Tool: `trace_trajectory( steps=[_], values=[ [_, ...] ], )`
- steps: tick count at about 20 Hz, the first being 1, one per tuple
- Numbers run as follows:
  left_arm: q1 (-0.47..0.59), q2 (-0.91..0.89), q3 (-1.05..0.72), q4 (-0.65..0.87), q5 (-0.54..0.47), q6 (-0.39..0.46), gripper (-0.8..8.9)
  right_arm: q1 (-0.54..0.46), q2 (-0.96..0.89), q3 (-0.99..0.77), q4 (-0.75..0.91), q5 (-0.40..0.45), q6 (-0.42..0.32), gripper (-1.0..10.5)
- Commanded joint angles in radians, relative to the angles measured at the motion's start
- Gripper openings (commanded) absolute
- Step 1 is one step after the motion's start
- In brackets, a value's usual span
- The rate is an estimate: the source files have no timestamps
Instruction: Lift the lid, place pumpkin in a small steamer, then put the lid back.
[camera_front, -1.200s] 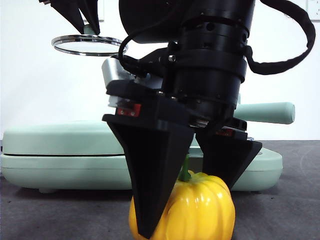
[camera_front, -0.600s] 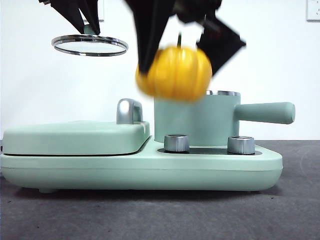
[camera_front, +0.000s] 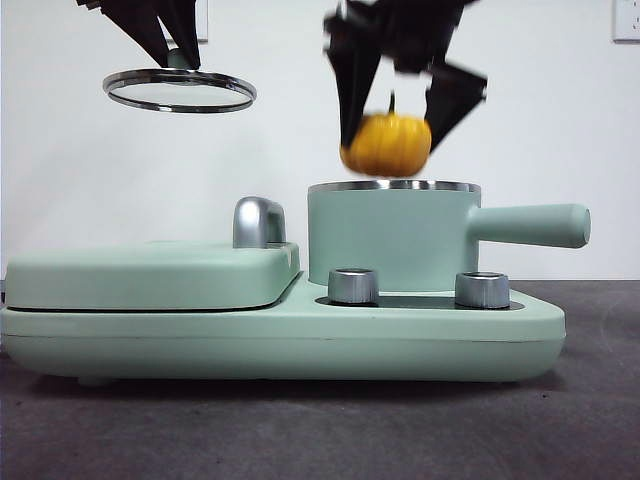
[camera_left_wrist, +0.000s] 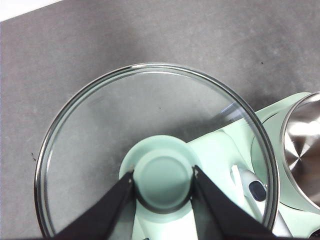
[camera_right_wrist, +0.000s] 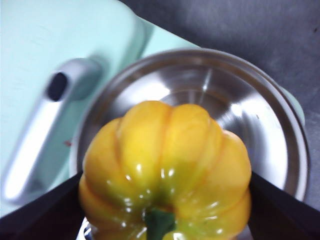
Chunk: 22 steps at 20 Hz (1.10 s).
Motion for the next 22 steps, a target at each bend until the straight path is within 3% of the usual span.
trace_trajectory(
  steps=[1,7,15,22],
  values=[
    [-0.004,-0.003,0.037,0.017,0.006,-0.004,0.15,-0.001,0.064,0.024,0.005,0.001,-0.024,3.1],
    [-0.004,-0.003,0.037,0.018,0.006,0.000,0.15,0.005,0.158,0.023,0.004,0.008,-0.034,3.1],
    [-0.004,-0.003,0.037,0.018,0.006,0.001,0.15,0.023,0.188,0.023,0.002,0.109,-0.029,3.1],
    [-0.004,-0.003,0.037,0.013,0.006,0.001,0.15,0.054,0.192,0.023,-0.015,0.145,-0.029,3.1]
  ],
)
